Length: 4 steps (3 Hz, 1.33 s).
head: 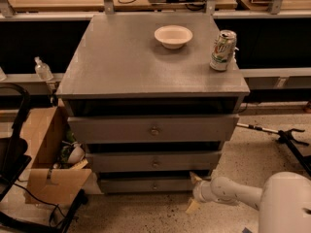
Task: Open bottom drawer
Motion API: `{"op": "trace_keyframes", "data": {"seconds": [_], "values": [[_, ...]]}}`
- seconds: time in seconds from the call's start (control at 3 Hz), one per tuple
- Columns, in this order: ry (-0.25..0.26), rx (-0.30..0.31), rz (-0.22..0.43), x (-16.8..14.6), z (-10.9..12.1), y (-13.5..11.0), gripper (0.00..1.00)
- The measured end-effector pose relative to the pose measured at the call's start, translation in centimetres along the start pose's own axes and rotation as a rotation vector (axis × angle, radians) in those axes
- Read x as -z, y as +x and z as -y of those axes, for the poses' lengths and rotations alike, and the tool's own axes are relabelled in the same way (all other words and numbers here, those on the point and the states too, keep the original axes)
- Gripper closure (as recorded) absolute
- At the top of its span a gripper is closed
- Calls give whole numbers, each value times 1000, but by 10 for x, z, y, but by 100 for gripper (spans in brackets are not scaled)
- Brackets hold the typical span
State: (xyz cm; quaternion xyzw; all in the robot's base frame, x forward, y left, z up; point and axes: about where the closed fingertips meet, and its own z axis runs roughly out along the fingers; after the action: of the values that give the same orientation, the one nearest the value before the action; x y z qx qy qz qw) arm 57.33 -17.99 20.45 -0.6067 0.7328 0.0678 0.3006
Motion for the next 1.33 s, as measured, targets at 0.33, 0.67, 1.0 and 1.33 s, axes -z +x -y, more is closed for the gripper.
{"op": "trace_keyframes", "data": {"seconds": [0.33,0.67,1.0,1.33], "values": [[-23,11,-19,-14,3,1,0],[-41,16,-27,-24,7,2,0],[-53,27,-25,-30,9,1,17],[-54,34,-25,-30,9,1,40]]}}
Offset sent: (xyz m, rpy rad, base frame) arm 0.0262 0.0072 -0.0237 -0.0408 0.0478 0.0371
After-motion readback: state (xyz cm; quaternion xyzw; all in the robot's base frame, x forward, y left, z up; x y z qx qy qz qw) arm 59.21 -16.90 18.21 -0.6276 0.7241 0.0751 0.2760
